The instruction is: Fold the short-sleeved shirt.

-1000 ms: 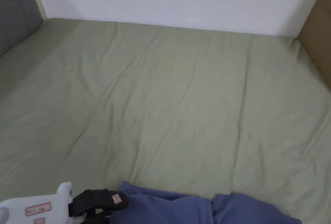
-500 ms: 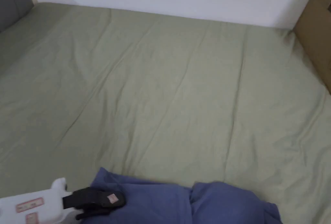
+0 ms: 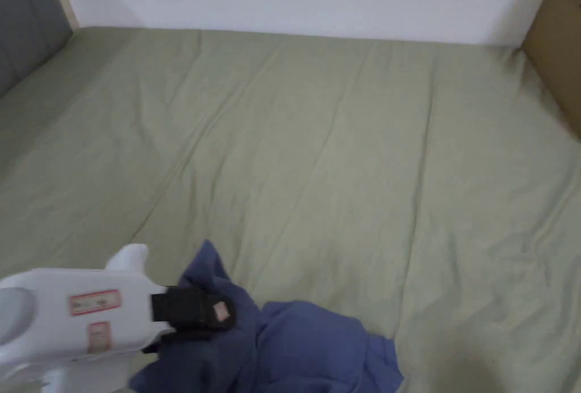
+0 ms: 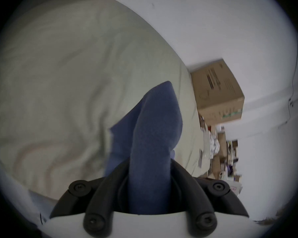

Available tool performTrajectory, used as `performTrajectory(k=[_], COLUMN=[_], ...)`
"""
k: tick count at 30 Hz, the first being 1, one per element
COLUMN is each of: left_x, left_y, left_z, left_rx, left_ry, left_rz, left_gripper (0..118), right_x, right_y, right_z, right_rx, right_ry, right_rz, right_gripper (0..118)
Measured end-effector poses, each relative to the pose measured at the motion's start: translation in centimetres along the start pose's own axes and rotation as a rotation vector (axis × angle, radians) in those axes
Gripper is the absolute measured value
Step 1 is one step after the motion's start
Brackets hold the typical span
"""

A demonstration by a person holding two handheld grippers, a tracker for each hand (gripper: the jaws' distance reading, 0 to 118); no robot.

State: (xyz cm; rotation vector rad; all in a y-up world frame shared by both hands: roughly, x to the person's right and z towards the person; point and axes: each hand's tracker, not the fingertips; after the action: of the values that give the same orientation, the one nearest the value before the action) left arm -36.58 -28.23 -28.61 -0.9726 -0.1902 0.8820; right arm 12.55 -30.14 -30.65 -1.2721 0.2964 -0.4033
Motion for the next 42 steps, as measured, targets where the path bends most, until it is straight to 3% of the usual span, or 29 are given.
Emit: performTrajectory(k=[8,9,11,12,14,16,18,19,20,21,23,27,32,34,36,38,42], left_x=[2.8,3.1,4.1,4.7,5.4,5.8,6.1,6.2,6.2,6.1,5.4,2.9,4.1,5.1,5.8,5.7,2.2], left_y=[-3.7,-4.1,-4.6,-4.5,-4.1,-3.9,-3.5,-3.8,-4.0,-4.3,-5.4,-8.3,-8.7,-8.1,-7.2,-6.5,-6.0], left_z=[-14.0,-14.6,-14.3,-14.0,-13.1,-11.9,-10.8,-10.6,-10.7,-11.3,-13.3,-18.4,-19.2,-17.0,-12.4,-8.1,-1.1], left_rx=[-0.185,-0.187,-0.191,-0.199,-0.234,-0.284,-0.280,-0.259,-0.227,-0.203,-0.229,-0.440,-0.413,-0.414,-0.328,-0.213,-0.002], left_ry=[-0.019,-0.041,-0.123,-0.167,-0.294,-0.408,-0.363,-0.295,-0.201,-0.090,0.076,-0.056,-0.101,-0.194,-0.351,-0.419,-0.336], left_rz=[0.073,0.098,0.111,0.090,0.076,0.104,0.055,-0.005,-0.059,-0.098,-0.095,-0.013,0.056,0.067,0.049,0.008,0.070], left_gripper=[13,23,63,77,88,86,74,56,24,2,1,0,0,0,0,0,0], right_x=[2.7,3.0,3.4,3.4,3.5,3.3,3.2,3.1,3.0,3.0,3.1,3.4,2.7,1.2,-1.2,-3.6,-8.5], right_y=[-0.8,-0.9,-1.1,-1.2,-1.2,-1.2,-1.2,-1.2,-1.2,-1.3,-1.4,-1.6,-1.4,-0.7,0.5,1.7,3.6], right_z=[0.9,1.0,0.9,0.9,0.7,0.6,0.5,0.5,0.5,0.4,0.3,0.1,-0.4,-0.8,-1.5,-2.9,-8.0], right_rx=[0.024,0.024,0.022,0.021,0.016,0.015,0.017,0.017,0.016,0.012,0.004,-0.003,-0.012,-0.012,-0.004,0.007,-0.033], right_ry=[-0.015,-0.020,-0.027,-0.027,-0.018,-0.009,0.000,0.005,0.011,0.015,0.016,0.000,-0.007,0.004,0.044,0.106,0.216], right_rz=[-0.109,-0.118,-0.125,-0.127,-0.133,-0.137,-0.134,-0.133,-0.133,-0.133,-0.129,-0.138,-0.141,-0.057,0.022,0.094,0.176], right_gripper=[0,0,0,0,0,0,0,0,0,0,0,0,0,0,0,0,0])
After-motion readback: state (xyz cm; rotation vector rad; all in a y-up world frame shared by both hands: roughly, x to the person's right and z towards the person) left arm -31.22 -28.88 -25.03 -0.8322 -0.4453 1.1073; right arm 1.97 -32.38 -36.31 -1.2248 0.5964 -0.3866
